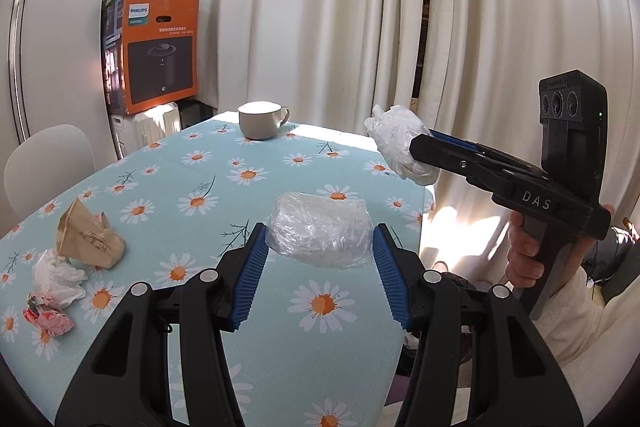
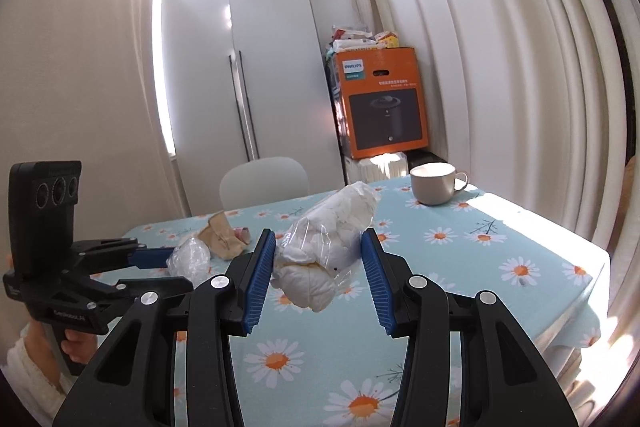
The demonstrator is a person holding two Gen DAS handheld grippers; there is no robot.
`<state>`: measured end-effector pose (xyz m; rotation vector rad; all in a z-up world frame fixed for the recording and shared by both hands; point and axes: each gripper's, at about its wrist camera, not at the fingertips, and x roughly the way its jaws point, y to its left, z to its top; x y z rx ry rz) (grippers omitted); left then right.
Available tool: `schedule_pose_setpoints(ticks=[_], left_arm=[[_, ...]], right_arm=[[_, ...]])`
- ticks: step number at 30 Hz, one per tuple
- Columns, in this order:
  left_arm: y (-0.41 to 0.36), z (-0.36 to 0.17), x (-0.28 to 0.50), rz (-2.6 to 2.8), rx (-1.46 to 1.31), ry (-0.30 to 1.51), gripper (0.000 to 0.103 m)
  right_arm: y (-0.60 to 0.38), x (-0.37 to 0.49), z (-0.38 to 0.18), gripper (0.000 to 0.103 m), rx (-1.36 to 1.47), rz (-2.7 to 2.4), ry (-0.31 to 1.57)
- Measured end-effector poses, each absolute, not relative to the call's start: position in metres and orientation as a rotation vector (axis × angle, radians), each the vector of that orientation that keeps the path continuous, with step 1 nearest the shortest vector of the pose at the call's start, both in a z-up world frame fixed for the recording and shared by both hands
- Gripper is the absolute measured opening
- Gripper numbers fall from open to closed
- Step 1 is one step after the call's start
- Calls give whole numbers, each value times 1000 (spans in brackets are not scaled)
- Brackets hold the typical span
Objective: Collect trash
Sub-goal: 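Carry the tissue bundle and plastic bag toward the black trash bag, then open both tools over the black trash bag to drop both items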
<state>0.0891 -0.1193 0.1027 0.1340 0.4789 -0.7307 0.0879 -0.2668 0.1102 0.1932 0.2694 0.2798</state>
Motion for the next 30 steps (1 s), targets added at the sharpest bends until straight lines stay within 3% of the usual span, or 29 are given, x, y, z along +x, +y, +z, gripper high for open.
schedule_pose_setpoints(ticks=[26, 28, 29, 30], left_arm=[[-309, 47, 61, -1143, 439, 632, 55], [-317, 43, 63, -1164, 433, 636, 57], [-320, 42, 65, -1166, 429, 636, 69], [-321, 43, 65, -1163, 419, 631, 77]], right_arm=[[-409, -19, -11, 42, 255, -110, 542], [-415, -18, -24, 44, 271, -123, 574], [-418, -20, -30, 49, 280, -137, 590], [-422, -20, -36, 70, 288, -150, 607]])
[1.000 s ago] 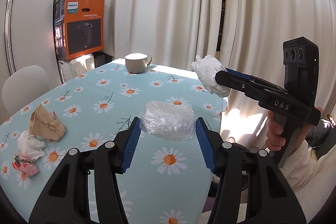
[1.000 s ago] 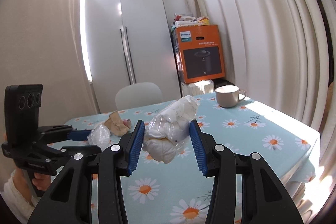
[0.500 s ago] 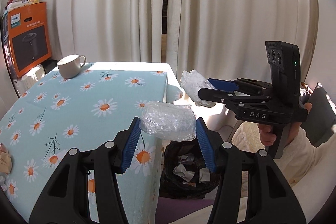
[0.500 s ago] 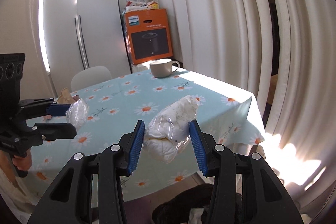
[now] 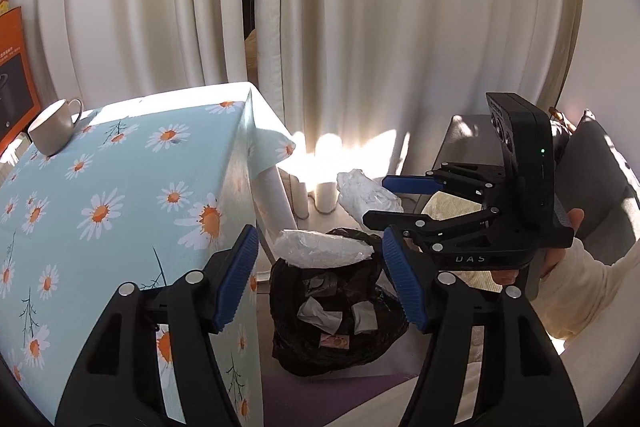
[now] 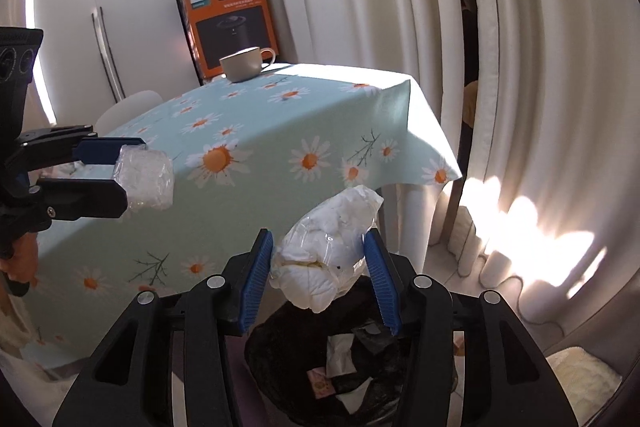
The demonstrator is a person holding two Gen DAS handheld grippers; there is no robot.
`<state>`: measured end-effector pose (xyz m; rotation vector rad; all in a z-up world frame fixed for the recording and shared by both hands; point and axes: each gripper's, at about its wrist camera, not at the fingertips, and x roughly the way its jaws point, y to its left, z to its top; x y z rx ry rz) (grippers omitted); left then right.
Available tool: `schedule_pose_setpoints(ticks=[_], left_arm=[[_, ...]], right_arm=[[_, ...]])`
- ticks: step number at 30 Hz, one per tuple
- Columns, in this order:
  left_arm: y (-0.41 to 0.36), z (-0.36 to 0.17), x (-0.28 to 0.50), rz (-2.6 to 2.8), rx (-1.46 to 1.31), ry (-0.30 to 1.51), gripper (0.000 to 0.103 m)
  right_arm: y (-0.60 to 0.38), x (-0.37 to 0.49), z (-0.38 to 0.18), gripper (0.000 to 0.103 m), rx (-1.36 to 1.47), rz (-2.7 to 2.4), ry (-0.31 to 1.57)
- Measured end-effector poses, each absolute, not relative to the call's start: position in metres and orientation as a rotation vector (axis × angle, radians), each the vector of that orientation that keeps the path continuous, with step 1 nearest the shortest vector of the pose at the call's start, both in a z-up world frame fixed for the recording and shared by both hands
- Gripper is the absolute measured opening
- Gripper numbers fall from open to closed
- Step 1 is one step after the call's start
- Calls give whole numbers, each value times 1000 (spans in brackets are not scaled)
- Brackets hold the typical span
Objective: Collect trash
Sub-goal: 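Open both tools over the black trash bag to drop both items, then bring both tools back over the paper cup and wrappers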
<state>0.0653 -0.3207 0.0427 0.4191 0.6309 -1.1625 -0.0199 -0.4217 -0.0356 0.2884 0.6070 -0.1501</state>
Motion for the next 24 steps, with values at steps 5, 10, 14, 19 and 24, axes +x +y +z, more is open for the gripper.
schedule_pose_setpoints(ticks=[5, 10, 14, 19, 24], left_arm=[[-312, 54, 76, -1181, 324, 619, 97], [-295, 59, 86, -1103, 310, 619, 97], [-272, 62, 95, -1023, 279, 617, 97], [-237, 68, 105, -921, 220, 602, 97], [-197, 75, 107, -820, 169, 571, 97]], right_arm=[[-437, -23, -51, 92, 314, -229, 618], [-449, -16, -59, 92, 378, -218, 625], [-444, -6, -53, 92, 375, -200, 618], [-429, 1, -37, 92, 368, -154, 592], [-405, 19, -14, 92, 292, -113, 559]])
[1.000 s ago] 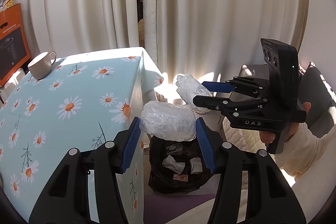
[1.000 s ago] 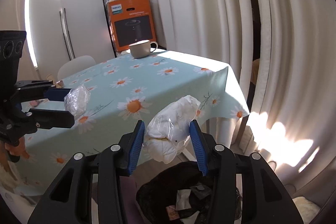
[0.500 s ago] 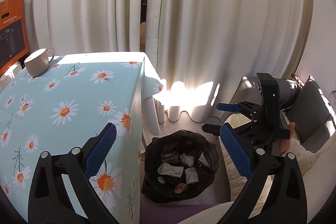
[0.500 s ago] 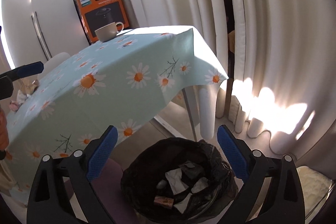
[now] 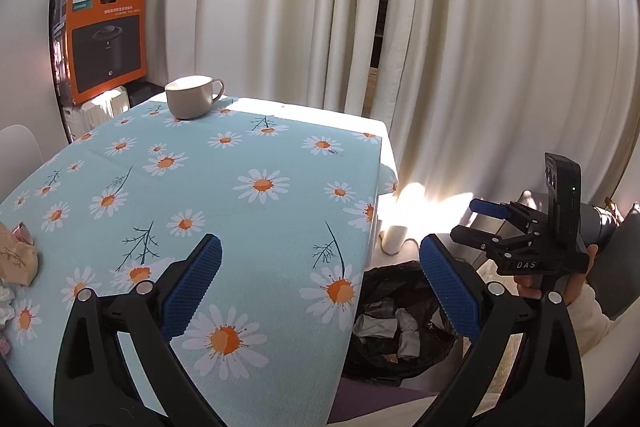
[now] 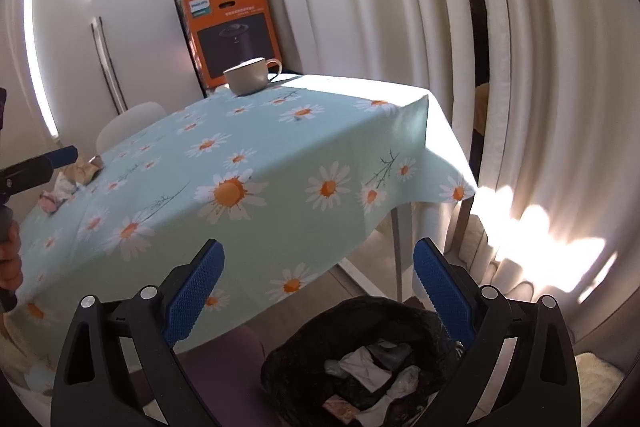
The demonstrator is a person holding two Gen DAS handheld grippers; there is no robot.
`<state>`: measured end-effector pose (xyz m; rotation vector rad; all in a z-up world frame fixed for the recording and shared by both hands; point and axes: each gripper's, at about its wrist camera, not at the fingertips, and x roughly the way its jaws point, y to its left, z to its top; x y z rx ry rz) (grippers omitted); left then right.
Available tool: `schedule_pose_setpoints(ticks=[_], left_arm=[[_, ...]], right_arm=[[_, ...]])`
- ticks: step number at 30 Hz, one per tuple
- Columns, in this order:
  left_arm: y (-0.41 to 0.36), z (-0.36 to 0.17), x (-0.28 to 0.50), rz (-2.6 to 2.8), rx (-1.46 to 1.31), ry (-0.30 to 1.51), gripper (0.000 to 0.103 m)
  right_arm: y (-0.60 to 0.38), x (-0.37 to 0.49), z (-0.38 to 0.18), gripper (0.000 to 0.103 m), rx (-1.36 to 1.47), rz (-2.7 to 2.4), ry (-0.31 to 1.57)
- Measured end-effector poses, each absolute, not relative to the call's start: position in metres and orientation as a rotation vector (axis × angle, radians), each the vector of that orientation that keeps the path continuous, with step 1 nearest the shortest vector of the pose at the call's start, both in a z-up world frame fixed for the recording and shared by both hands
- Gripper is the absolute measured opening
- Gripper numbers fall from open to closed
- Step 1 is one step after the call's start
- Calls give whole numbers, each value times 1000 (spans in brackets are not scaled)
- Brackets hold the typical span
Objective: Collect trash
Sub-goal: 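Bring both tools back over the paper cup and wrappers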
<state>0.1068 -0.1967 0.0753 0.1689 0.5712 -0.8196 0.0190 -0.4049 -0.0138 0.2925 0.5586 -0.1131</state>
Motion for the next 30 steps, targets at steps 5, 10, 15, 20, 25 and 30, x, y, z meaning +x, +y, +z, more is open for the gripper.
schedule_pose_setpoints(ticks=[5, 10, 15, 20, 25, 30], left_arm=[[-148, 79, 105, -720, 108, 541, 97], [-96, 82, 102, -601, 64, 518, 97], [-44, 88, 97, -466, 74, 485, 97], [6, 90, 93, -335, 59, 489, 97], [44, 86, 87, -247, 42, 503, 97], [73, 73, 84, -210, 11, 546, 97]], right_arm=[[-372, 39, 10, 92, 233, -26, 525], [-335, 60, 31, 92, 186, 77, 500], [-295, 85, 49, 92, 117, 145, 476], [-252, 115, 69, 93, 56, 236, 457], [-201, 151, 84, 93, -9, 342, 456], [-146, 188, 93, 93, -59, 433, 460]])
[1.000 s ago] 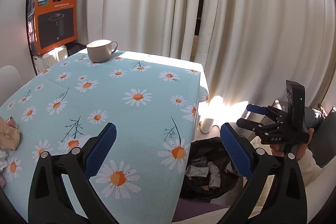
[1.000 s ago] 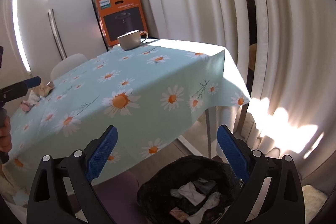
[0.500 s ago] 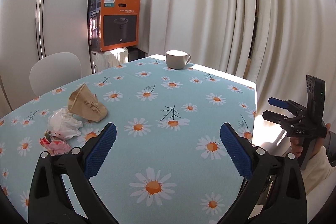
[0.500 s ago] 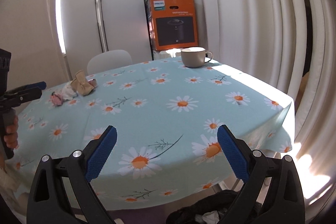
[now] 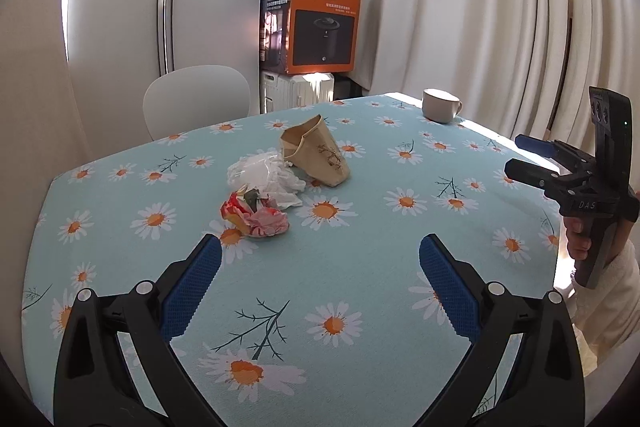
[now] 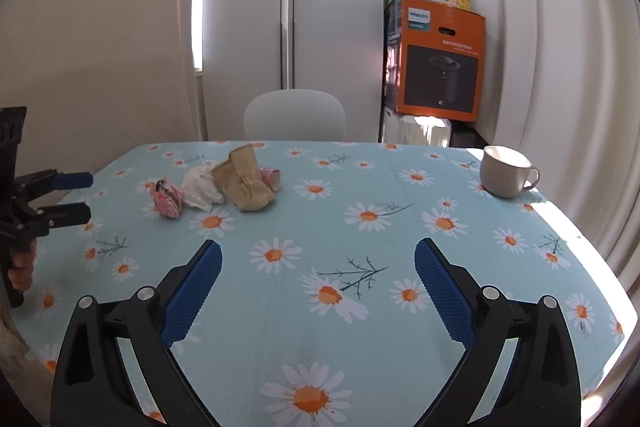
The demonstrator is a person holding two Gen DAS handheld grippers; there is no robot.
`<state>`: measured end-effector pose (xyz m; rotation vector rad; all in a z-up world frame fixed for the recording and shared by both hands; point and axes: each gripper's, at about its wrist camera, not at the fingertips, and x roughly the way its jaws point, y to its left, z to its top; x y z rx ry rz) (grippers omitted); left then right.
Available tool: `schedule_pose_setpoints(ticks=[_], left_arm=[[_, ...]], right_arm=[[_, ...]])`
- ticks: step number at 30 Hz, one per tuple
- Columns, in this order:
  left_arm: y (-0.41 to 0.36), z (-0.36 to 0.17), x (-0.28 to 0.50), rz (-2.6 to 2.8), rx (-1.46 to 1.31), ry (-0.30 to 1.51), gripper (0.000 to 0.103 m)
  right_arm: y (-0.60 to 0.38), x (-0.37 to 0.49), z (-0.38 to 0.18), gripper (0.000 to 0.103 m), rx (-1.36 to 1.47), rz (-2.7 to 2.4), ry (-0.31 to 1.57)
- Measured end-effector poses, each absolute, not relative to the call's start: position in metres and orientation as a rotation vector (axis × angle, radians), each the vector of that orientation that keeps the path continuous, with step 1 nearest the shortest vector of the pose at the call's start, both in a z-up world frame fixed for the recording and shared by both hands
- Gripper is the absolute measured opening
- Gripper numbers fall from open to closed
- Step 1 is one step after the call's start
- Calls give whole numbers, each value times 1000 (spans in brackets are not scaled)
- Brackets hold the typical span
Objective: Collect trash
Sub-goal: 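Bring both tools back over the paper cup and wrappers, then grasp the brown paper cup with the right tool while the left tool grasps the red wrapper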
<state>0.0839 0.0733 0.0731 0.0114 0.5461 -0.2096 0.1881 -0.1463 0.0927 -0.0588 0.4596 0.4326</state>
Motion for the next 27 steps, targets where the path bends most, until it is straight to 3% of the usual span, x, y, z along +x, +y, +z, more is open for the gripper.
schedule_pose_setpoints(ticks=[16, 27], left_arm=[[127, 63, 70, -152, -39, 569, 97], [138, 62, 64, -161, -70, 577, 97]], right_arm=[[-30, 293, 107, 95, -42, 520, 504], [20, 368, 67, 95, -37, 587, 705]])
